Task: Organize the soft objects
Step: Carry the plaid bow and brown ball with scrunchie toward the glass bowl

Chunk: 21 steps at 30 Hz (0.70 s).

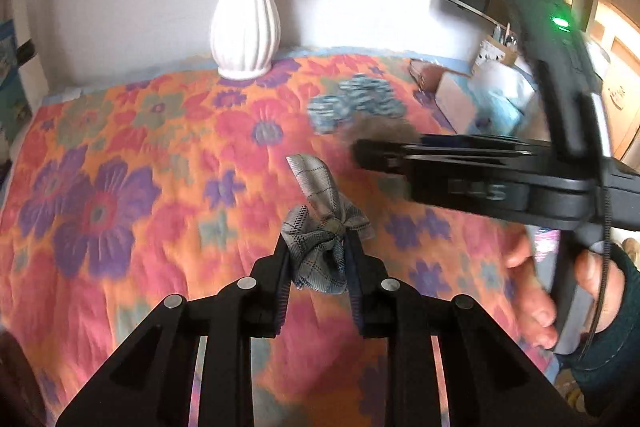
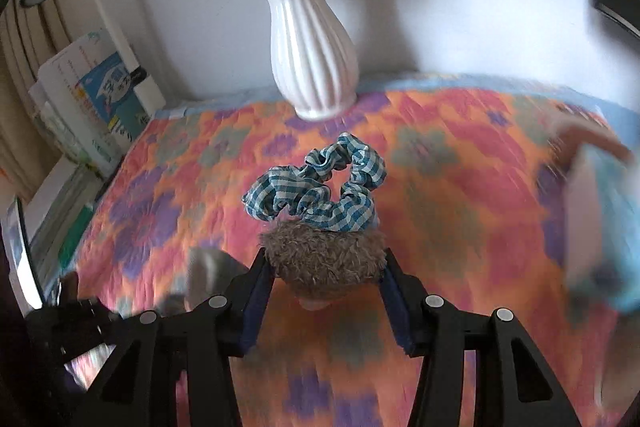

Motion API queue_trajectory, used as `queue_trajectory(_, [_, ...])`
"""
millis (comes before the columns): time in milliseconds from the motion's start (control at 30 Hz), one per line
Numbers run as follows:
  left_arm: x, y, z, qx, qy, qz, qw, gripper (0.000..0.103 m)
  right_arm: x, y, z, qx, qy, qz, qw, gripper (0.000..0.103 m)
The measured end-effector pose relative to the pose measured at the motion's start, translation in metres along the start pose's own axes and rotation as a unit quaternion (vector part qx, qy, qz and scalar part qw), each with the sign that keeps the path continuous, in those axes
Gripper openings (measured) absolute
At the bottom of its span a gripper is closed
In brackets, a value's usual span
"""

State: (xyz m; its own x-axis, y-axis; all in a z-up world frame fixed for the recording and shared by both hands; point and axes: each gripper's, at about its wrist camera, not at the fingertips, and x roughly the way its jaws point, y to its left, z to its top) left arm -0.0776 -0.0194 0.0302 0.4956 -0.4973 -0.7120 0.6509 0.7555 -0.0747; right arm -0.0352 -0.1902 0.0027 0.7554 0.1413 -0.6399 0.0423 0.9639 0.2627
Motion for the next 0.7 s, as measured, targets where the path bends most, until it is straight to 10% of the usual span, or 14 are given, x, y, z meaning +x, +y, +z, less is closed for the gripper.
queue_trajectory(367, [-0.031,-0.039,-0.03,0.012,-0.005,-0.017,0.9998,0.021,-0.092,-0.018,-0.085,-0.015,-0.029,-0.045,0.998,0.051])
queue_trajectory(700, [-0.074,-0.13,-0.009,0.093,-0.046,-0.153,0.9828,0.022,-0.195,-0.064,-0.122,0.007,-0.094,-0.079,0.992,0.051])
